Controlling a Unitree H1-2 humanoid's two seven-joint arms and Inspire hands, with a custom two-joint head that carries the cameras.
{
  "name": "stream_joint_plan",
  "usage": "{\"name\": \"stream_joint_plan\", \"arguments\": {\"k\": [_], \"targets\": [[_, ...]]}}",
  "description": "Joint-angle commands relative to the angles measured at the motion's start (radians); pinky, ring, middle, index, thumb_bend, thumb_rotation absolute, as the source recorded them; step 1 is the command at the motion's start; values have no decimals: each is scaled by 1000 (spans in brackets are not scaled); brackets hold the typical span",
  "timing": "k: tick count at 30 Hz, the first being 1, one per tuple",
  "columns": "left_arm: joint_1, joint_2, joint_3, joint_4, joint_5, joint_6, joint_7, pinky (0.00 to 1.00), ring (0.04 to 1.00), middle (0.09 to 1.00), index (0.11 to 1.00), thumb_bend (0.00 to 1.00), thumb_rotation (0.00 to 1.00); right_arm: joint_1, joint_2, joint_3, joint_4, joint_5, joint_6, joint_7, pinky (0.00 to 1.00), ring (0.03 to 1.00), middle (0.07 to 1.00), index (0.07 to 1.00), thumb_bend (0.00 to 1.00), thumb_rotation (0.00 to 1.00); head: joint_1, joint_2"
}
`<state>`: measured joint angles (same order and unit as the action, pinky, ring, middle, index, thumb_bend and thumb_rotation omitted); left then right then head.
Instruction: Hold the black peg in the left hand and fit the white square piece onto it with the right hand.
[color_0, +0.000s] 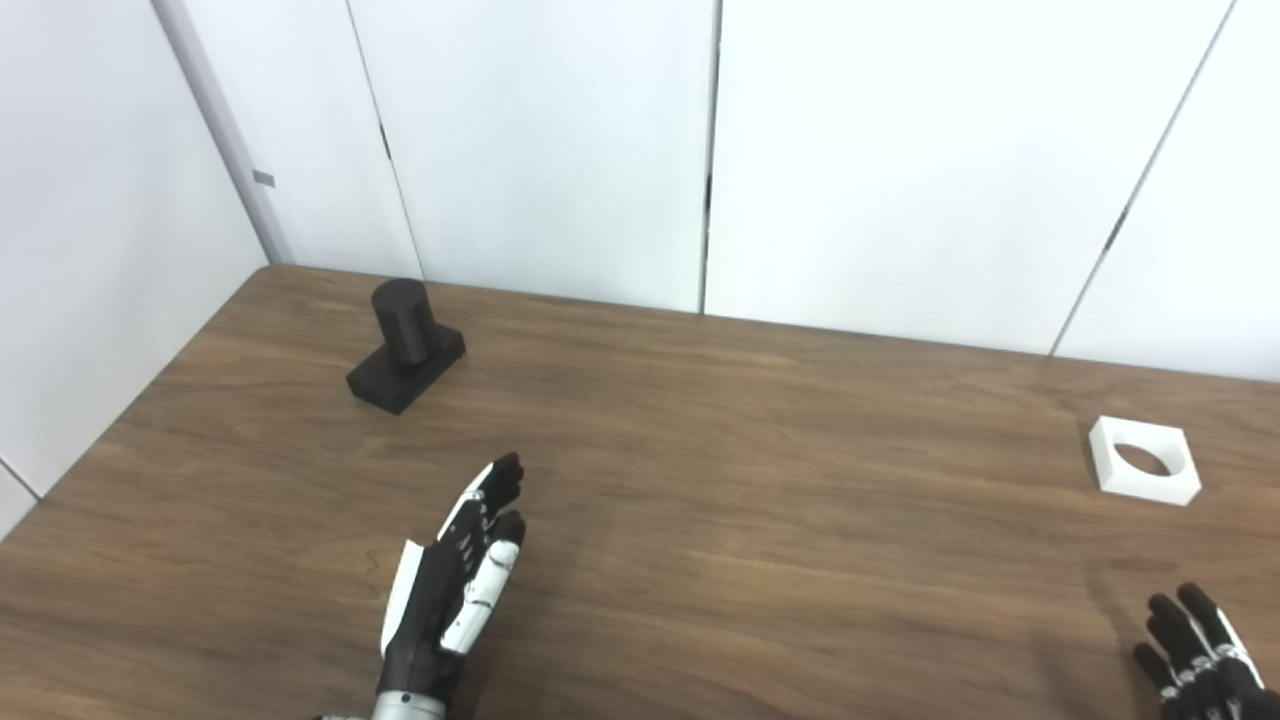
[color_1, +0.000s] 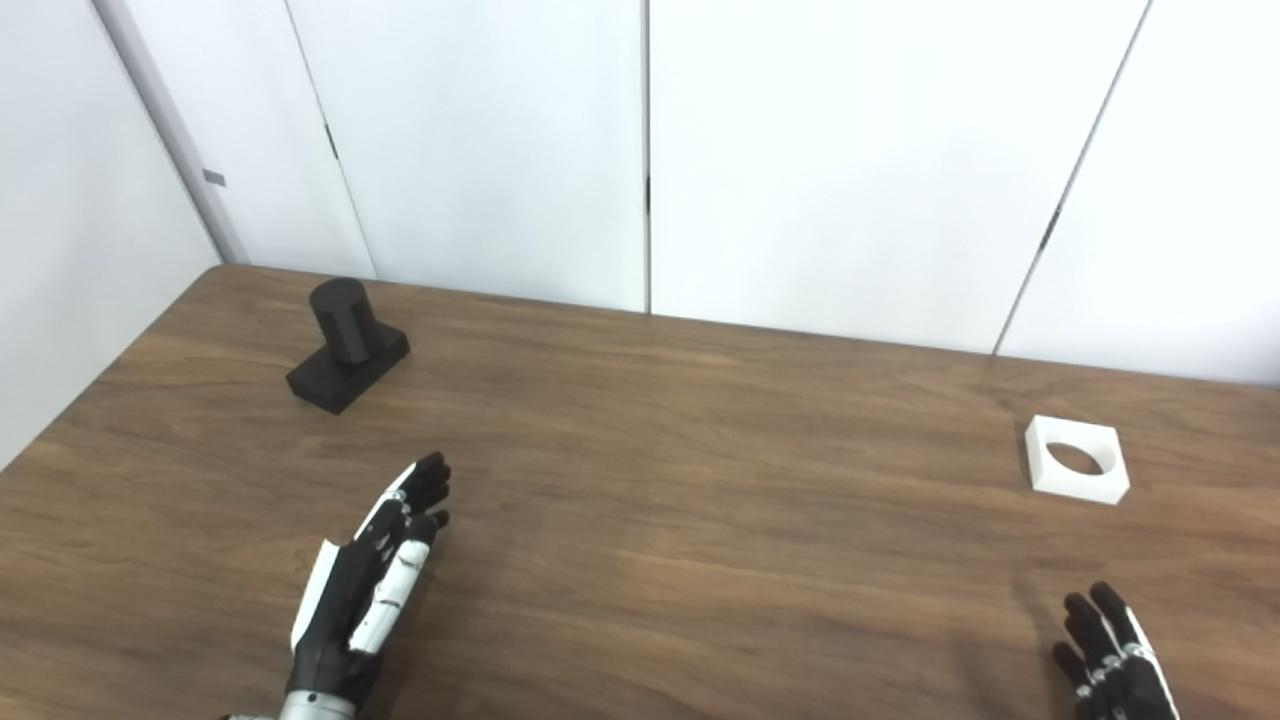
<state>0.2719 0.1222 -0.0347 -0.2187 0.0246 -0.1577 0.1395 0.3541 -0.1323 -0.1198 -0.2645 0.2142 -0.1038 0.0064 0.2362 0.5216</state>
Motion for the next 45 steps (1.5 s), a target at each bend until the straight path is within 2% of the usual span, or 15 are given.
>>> {"name": "stream_joint_plan", "arguments": {"k": [1, 3, 5, 7, 11, 13, 15, 18, 20, 22, 25, 29, 33, 39, 45], "targets": [[-48, -24, 39, -60, 26, 28, 19, 849, 902, 904, 921, 506, 518, -15, 28, -5, 34, -5, -25, -3, 915, 934, 892, 905, 757, 941, 0, 1], [-75, 10, 74, -129, 113, 107, 29, 817, 897, 909, 918, 543, 468, -13, 32, -3, 31, -9, -25, -7, 913, 937, 897, 910, 740, 944, -2, 3], [-114, 44, 115, -186, 173, 196, 24, 833, 903, 915, 923, 583, 422, -9, 37, 1, 24, -11, -19, -11, 899, 930, 896, 906, 714, 947, -12, 6], [-164, 78, 156, -221, 203, 298, 3, 863, 919, 926, 931, 642, 403, -8, 38, 5, 21, -9, -17, -10, 930, 941, 905, 912, 704, 947, -18, 7], [-252, 121, 213, -242, 241, 444, -19, 868, 907, 926, 926, 704, 368, -10, 36, 11, 24, -24, -20, -10, 944, 934, 907, 909, 734, 941, -21, 8], [-287, 138, 223, -235, 263, 485, -23, 882, 910, 940, 926, 706, 351, -10, 38, 12, 23, -20, -19, -10, 942, 934, 905, 907, 731, 934, -27, 8], [-316, 152, 220, -221, 322, 530, -18, 833, 913, 946, 913, 693, 363, -9, 37, 13, 22, -20, -20, -11, 937, 933, 903, 907, 729, 931, -32, 7], [-356, 172, 201, -193, 433, 604, -11, 811, 897, 933, 898, 685, 459, -10, 31, 18, 25, -29, -26, -7, 933, 932, 910, 913, 750, 938, -37, 8], [-381, 190, 179, -151, 522, 616, 6, 834, 906, 928, 898, 673, 484, -10, 27, 21, 23, -34, -26, -3, 937, 951, 924, 925, 794, 952, -39, 10], [-414, 215, 150, -87, 629, 623, 29, 782, 898, 920, 894, 725, 531, -9, 27, 21, 19, -36, -22, -3, 971, 975, 934, 935, 808, 964, -39, 10], [-453, 243, 129, -10, 741, 626, 27, 777, 912, 919, 894, 780, 550, -6, 27, 21, 10, -29, -19, 1, 996, 988, 946, 942, 794, 980, -39, 17], [-494, 252, 136, 84, 833, 627, 1, 870, 946, 932, 900, 869, 615, -3, 28, 19, 3, -22, -11, 1, 989, 997, 954, 953, 796, 983, -39, 19], [-518, 265, 127, 162, 879, 626, 19, 915, 942, 928, 888, 913, 639, 1, 26, 20, -3, -21, -6, 1, 1000, 1000, 962, 954, 786, 985, -36, 23], [-549, 289, 101, 265, 903, 624, 42, 923, 933, 928, 882, 916, 634, 2, 24, 19, -3, -22, -5, 2, 985, 998, 954, 951, 786, 981, -35, 25], [-585, 290, 102, 379, 945, 627, 10, 994, 952, 947, 895, 925, 752, 3, 24, 18, -1, -27, -11, 1, 902, 963, 938, 932, 772, 972, -35, 27]]}}
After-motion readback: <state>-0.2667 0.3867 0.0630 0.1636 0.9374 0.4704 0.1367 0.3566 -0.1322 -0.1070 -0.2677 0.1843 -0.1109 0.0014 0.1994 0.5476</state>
